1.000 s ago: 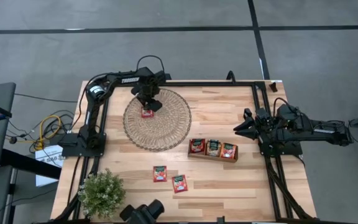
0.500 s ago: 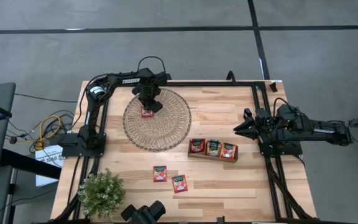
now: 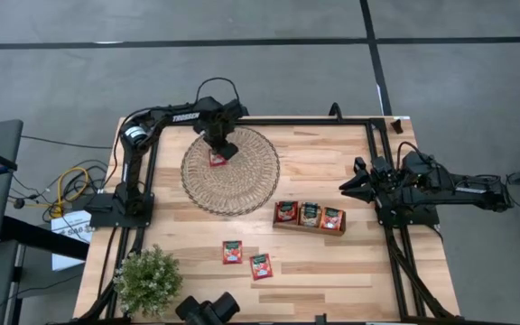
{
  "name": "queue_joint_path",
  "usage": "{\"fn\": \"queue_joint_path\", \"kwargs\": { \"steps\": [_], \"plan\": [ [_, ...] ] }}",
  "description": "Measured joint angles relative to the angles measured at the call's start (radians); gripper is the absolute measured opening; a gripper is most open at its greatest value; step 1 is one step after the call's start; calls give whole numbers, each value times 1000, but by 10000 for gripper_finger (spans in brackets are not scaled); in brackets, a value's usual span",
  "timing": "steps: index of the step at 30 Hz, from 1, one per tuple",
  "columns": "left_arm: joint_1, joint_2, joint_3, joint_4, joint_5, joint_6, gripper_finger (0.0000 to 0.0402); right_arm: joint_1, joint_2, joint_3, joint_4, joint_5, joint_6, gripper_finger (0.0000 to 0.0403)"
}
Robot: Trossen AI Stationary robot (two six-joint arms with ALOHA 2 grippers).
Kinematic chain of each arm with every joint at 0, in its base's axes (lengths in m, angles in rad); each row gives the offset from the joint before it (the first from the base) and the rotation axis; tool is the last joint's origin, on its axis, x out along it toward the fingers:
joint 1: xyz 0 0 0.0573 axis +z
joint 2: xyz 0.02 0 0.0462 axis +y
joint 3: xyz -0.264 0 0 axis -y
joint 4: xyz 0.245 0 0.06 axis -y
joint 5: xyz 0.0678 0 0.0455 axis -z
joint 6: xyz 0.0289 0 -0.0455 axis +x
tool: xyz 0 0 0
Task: Pick & Place Tea
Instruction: Put the red tea bag into the left section of the wooden organizer
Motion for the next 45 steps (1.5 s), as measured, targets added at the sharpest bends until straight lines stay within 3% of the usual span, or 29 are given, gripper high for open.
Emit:
{"fn": "queue_joint_path", "kwargs": {
  "steps": [26, 45],
  "plan": [
    [-40, -7, 2, 47, -29, 143, 79, 0, 0, 0, 0, 0, 1, 69],
    [-13, -9, 3, 58, -70, 137, 122, -1, 0, 0, 0, 1, 43, 69]
  ]
}}
